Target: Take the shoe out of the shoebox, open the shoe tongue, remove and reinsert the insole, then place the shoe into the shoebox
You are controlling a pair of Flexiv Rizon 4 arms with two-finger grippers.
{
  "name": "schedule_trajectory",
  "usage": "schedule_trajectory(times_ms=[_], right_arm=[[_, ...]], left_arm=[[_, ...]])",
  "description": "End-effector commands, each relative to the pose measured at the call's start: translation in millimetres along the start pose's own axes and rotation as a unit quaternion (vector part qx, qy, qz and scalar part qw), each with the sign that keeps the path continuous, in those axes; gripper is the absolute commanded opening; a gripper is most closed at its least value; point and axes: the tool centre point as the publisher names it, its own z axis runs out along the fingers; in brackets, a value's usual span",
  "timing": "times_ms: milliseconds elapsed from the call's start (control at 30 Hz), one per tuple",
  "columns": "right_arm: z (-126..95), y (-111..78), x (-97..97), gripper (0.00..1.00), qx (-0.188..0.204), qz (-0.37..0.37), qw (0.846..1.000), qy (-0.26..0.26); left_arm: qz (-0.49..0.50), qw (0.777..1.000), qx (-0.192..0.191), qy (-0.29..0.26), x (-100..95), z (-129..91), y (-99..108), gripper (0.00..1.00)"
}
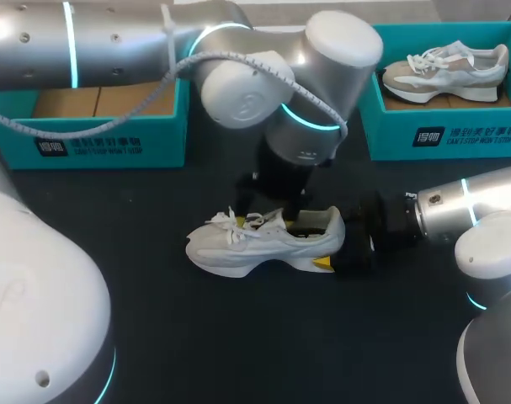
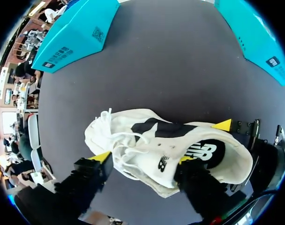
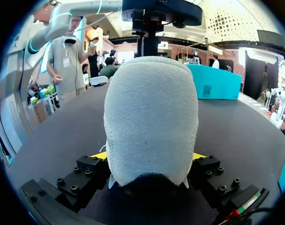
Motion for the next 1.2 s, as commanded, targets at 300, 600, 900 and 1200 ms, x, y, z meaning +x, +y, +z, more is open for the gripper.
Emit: schedule_trajectory(times_ms=[300, 600, 900, 1200], right_arm=[[5, -0.9, -1.7, 0.00, 0.001, 0.000, 1.000, 0.000], [5, -0.9, -1.7, 0.00, 0.001, 0.000, 1.000, 0.000], [5, -0.9, -1.7, 0.00, 0.001, 0.000, 1.000, 0.000], [5, -0.9, -1.7, 0.00, 0.001, 0.000, 1.000, 0.000]], left_arm=[[0.002, 0.998, -0.005, 0.067, -23.1, -8, 3, 0.00], [-0.021, 0.995, 0.019, 0.099, -52.0, -21, 4, 0.00], [-0.047, 0.993, 0.014, 0.103, -77.9, -11, 0, 0.00], [-0.076, 0.994, -0.016, 0.081, -95.1, 29, -11, 0.00]])
